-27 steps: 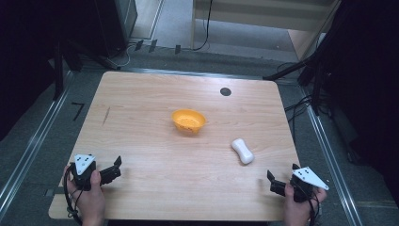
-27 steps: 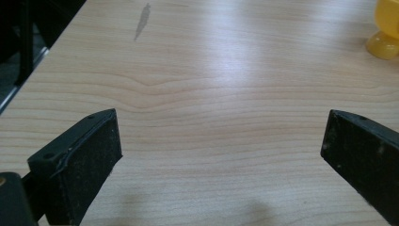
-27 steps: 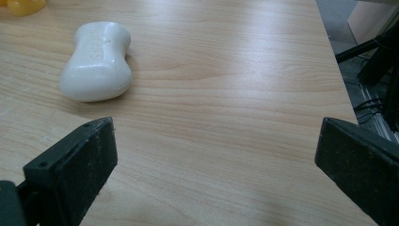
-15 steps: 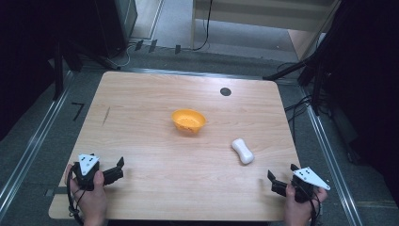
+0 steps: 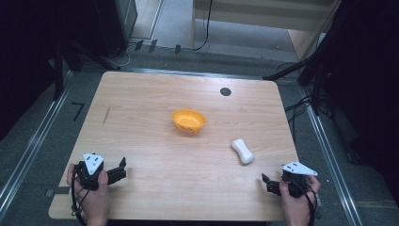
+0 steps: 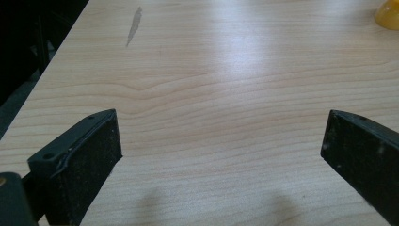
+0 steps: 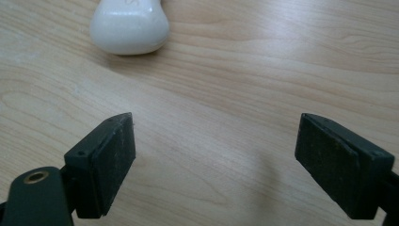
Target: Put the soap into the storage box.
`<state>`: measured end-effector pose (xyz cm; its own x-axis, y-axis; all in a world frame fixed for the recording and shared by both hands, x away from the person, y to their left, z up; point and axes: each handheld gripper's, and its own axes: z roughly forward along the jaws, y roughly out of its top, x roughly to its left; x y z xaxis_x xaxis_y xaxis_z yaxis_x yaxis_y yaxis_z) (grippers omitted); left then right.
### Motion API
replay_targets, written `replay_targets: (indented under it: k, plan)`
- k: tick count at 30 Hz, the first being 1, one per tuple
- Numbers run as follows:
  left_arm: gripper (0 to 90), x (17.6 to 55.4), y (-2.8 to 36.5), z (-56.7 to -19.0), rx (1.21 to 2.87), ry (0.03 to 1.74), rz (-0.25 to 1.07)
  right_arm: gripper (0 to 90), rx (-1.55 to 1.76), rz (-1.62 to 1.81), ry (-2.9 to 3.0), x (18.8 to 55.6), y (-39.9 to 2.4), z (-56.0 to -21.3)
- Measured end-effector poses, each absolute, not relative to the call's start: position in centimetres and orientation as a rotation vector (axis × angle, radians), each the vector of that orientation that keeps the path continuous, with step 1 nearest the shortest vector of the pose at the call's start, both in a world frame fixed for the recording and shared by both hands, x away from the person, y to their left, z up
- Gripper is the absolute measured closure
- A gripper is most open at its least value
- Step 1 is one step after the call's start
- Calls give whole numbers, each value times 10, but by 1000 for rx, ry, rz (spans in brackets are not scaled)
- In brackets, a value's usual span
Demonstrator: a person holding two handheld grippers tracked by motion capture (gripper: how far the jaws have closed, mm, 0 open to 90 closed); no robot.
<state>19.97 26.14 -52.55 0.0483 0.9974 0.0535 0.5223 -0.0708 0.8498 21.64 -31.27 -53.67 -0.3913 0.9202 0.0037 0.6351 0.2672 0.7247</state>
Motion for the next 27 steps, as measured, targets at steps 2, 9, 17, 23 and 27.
replay_targets:
  k: [2, 9, 17, 23, 27]
  plan:
    - [0, 200, 260, -526, 1697, 1537, 911, 134, 1400, 885, 2152, 218, -309, -536]
    - [0, 203, 258, -526, 1743, 1525, 863, 135, 1380, 809, 2227, 225, -299, -526]
    - [0, 203, 260, -526, 1729, 1541, 853, 137, 1381, 707, 2316, 243, -284, -519]
    - [0, 204, 260, -526, 1729, 1546, 851, 137, 1403, 613, 2396, 257, -276, -516]
    - [0, 204, 260, -527, 1732, 1544, 852, 136, 1429, 579, 2430, 264, -273, -514]
